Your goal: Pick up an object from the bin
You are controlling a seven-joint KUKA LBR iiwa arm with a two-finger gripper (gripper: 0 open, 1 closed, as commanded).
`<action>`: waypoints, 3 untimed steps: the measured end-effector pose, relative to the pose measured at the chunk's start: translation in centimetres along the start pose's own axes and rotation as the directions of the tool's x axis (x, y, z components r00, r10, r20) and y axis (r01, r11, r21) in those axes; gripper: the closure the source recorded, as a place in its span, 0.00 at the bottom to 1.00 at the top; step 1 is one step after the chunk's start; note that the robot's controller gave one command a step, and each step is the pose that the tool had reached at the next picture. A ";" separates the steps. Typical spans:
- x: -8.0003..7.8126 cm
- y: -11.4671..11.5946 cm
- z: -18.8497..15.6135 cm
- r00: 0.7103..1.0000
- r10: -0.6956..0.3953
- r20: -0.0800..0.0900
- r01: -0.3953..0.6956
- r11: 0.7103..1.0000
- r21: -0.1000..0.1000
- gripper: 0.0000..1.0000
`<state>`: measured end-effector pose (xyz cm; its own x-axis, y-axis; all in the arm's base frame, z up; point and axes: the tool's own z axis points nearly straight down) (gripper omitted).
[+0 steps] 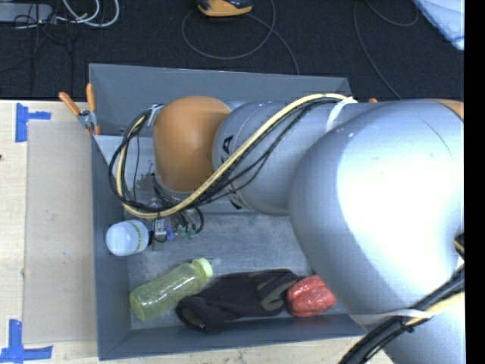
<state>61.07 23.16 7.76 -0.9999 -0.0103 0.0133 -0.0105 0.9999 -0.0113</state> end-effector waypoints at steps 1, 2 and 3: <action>0.0 0.0 -0.7 1.000 0.000 0.001 0.000 1.000 0.000 1.00; 0.1 0.0 -1.9 1.000 0.001 -0.001 -0.001 1.000 0.000 1.00; 0.0 0.0 -2.3 1.000 0.001 0.001 -0.001 1.000 -0.001 1.00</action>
Offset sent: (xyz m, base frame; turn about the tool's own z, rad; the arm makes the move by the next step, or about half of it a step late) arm -0.0001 0.0003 0.0195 0.0000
